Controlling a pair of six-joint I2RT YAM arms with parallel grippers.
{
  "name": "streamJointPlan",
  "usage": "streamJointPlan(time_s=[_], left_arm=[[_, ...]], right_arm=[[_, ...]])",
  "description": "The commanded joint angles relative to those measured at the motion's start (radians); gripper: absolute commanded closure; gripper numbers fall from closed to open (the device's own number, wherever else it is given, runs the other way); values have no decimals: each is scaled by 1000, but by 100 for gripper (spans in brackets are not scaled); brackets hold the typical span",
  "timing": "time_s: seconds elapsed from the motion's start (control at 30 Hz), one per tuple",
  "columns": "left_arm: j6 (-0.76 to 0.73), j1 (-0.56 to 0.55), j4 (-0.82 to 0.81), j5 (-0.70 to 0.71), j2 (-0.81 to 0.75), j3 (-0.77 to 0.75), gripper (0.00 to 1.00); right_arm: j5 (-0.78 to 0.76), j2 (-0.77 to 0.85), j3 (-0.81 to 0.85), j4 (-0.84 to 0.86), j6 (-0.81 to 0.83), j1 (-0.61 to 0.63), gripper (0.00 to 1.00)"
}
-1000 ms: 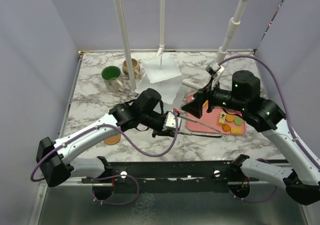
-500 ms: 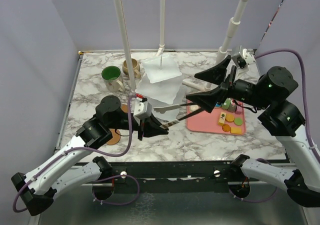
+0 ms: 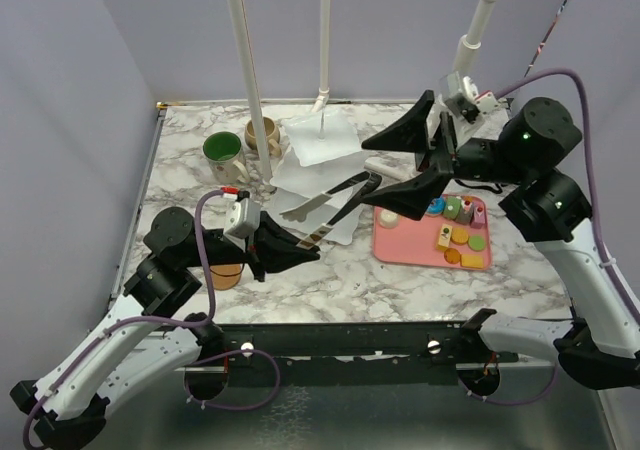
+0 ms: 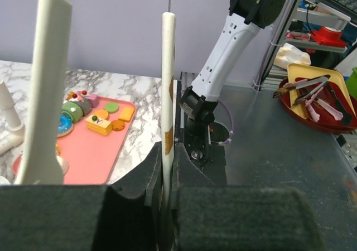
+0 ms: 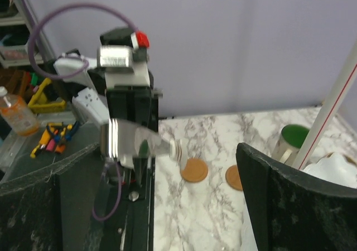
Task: Serve the afternoon tea
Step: Pick up the clamp from the desert table.
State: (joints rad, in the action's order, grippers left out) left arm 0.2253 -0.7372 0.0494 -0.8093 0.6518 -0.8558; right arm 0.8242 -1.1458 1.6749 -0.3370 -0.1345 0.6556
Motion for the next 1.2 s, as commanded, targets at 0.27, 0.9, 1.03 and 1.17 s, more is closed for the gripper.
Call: streamJointPlan(time_s=[0.27, 0.9, 1.03, 1.17], left_arm=[[-40, 10, -46, 1, 30, -48, 100], [-79, 12, -154, -59, 224, -120, 100], [-79, 12, -155, -72, 239, -128, 100], [-78, 11, -155, -82, 240, -133, 100]], right_arm=[[237, 74, -455, 554, -234, -9, 0], [-28, 91, -635, 765, -117, 69, 0], [-30, 106, -659, 780, -112, 71, 0], [-57, 135, -687, 800, -91, 70, 6]])
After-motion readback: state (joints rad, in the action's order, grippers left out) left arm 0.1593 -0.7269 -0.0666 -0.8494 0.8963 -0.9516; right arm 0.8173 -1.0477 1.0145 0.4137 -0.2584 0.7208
